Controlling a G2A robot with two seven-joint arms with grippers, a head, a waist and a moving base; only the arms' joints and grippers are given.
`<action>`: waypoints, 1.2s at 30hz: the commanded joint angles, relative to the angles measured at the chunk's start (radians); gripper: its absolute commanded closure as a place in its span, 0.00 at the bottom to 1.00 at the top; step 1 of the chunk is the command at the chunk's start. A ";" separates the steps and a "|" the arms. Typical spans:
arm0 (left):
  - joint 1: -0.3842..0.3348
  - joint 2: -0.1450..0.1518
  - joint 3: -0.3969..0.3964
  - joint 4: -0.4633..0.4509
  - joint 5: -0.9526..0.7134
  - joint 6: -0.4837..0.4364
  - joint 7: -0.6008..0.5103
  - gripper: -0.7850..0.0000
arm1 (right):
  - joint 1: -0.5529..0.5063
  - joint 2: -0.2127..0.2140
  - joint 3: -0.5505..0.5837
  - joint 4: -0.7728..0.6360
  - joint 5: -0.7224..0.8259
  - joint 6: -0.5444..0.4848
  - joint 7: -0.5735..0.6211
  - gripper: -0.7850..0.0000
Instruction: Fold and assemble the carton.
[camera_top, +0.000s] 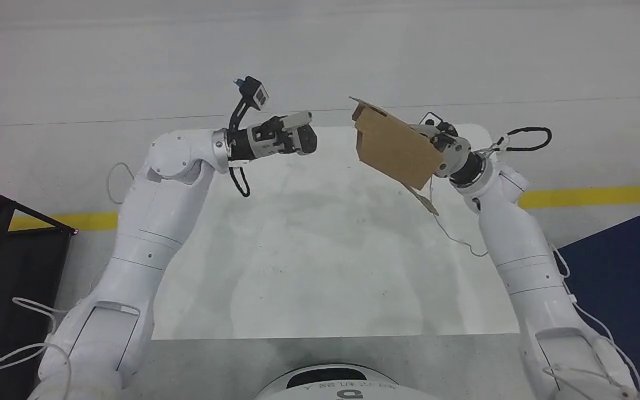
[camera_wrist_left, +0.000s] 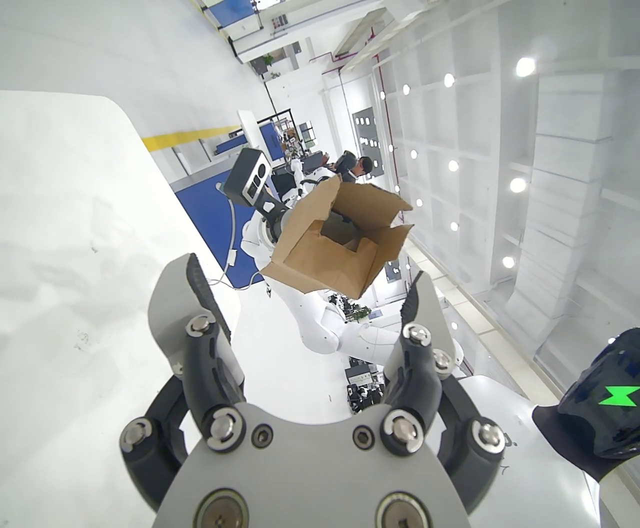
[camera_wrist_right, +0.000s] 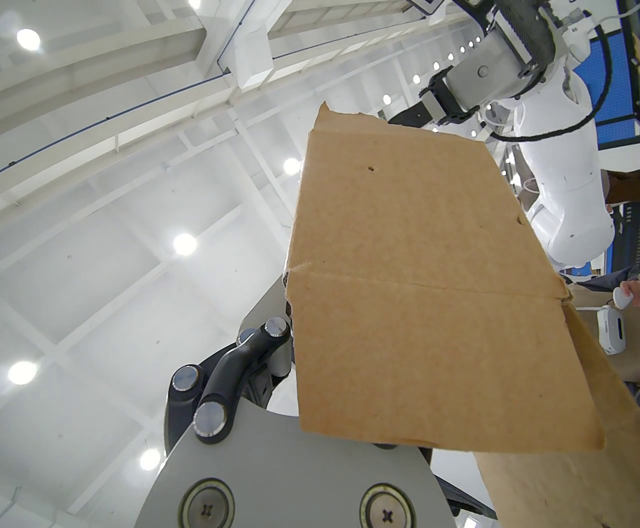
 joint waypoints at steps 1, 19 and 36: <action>-0.026 -0.006 0.027 0.002 0.029 0.021 0.018 0.10 | -0.002 0.001 -0.009 -0.007 -0.010 0.013 0.009 1.00; -0.164 -0.070 0.188 0.208 0.038 0.041 0.022 0.18 | 0.003 0.007 -0.018 0.004 -0.010 0.021 0.030 1.00; -0.171 -0.082 0.189 0.218 0.029 -0.013 -0.009 0.16 | 0.006 0.008 -0.044 0.008 -0.006 0.028 0.030 1.00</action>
